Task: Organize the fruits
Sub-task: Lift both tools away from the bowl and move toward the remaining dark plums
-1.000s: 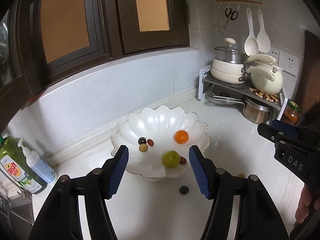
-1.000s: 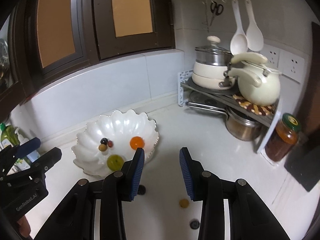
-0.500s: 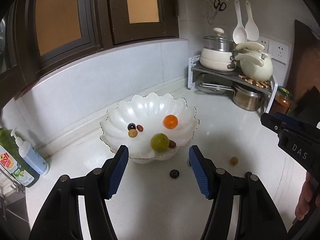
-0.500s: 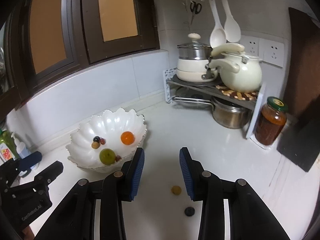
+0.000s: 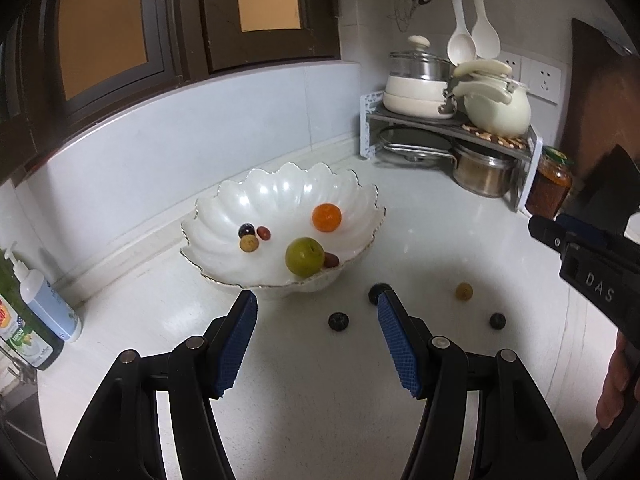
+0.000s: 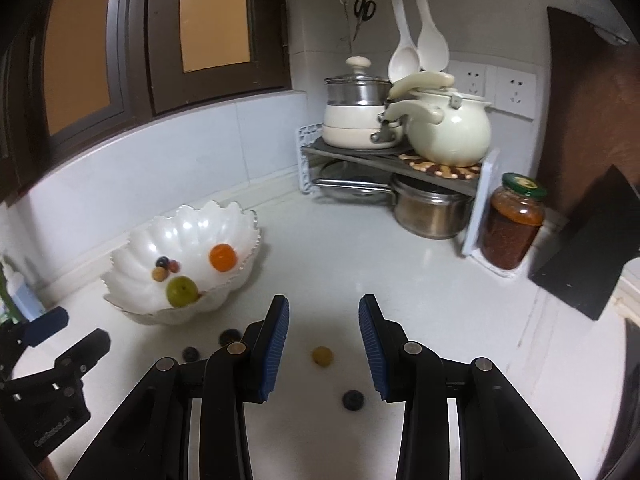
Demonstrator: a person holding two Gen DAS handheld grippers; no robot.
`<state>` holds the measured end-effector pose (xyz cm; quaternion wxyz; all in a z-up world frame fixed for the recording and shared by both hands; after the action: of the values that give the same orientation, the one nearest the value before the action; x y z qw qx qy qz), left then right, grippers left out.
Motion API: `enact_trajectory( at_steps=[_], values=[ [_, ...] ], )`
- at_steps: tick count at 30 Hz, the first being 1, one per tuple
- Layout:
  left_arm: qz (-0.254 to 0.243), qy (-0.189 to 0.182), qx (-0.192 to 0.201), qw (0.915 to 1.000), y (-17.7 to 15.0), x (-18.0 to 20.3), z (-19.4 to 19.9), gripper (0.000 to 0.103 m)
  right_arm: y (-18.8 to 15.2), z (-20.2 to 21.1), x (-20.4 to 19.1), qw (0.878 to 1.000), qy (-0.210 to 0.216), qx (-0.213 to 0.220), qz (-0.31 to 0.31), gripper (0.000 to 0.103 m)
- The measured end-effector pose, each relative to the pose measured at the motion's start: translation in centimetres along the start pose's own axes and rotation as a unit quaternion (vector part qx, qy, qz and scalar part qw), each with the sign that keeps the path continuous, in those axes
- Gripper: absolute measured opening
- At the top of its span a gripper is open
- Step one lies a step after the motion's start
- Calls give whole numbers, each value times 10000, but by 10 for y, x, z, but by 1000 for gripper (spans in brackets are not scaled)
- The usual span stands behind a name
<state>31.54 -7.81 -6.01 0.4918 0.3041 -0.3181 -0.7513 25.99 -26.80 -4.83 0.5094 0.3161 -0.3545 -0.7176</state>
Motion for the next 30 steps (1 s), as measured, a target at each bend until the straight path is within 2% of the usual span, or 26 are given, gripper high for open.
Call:
enact_trajectory(
  at_steps=[11,30],
  values=[
    [-298,-117,9,9995,-21,7,-11,62,-35,-4,8,9994,-192,-163,-254,38],
    [-353,-303,-199,9987,-35,15,-59,62,-80,-37,20,9941,-546,-577,-738,38]
  ],
)
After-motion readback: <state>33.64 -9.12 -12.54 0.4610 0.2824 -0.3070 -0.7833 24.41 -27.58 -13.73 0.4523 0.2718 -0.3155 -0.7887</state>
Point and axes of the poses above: each gripper's, at about its wrist camera, not at the fingertips, and z roughly against the way its jaws point, x to its right, y to its top, the point moved 3 cm from there along -z, roughly the way its jaws point, and after that the axes turned 8 degrees about y, right-handed, at the moved point
